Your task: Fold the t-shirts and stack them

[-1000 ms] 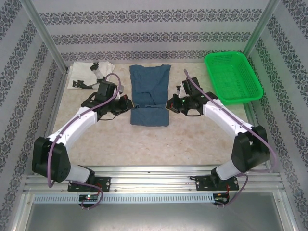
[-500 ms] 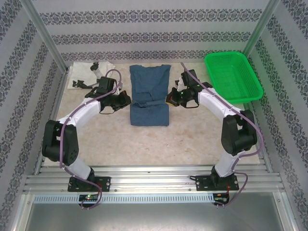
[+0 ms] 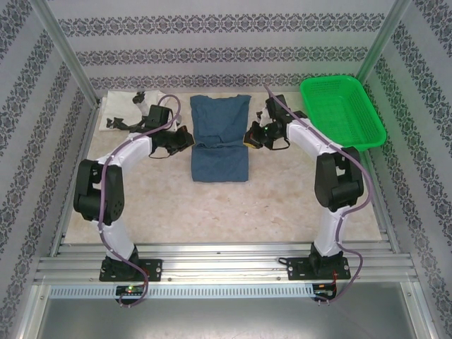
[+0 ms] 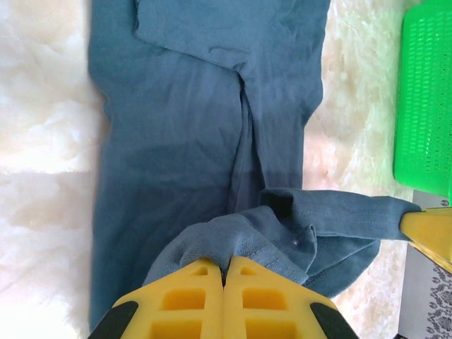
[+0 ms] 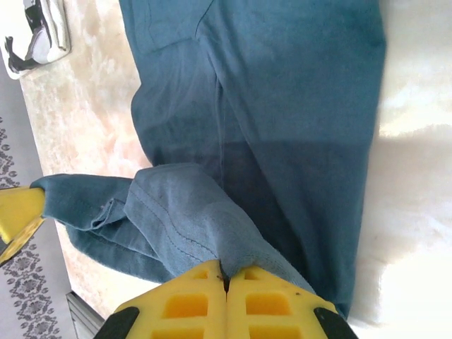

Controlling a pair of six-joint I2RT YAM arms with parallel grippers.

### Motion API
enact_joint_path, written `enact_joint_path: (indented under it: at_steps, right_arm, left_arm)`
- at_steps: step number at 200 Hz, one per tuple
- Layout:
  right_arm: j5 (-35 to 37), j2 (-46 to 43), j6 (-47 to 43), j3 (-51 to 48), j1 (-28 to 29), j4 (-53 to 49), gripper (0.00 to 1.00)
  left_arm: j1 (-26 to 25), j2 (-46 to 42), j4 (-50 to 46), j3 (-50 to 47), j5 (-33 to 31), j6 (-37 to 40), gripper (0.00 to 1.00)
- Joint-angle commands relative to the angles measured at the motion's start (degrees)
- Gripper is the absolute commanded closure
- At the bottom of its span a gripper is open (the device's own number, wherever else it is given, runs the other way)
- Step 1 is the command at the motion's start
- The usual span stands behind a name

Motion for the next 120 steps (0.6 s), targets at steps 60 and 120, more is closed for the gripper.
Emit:
enact_joint_path:
  at_steps: [60,120]
  right_arm:
    - [-1.7,9.7,-2.0,7.8,-1.7,-2.4,1.00]
    - [-2.7,16.8,-2.4,14.3,-2.6,-3.9,0.95]
  left_arm:
    - [1.9,8.2,0.9,6.7,1.1,2.2,1.00]
    - [2.2,16.0,1.7,11.7,1.7,1.8,0.96]
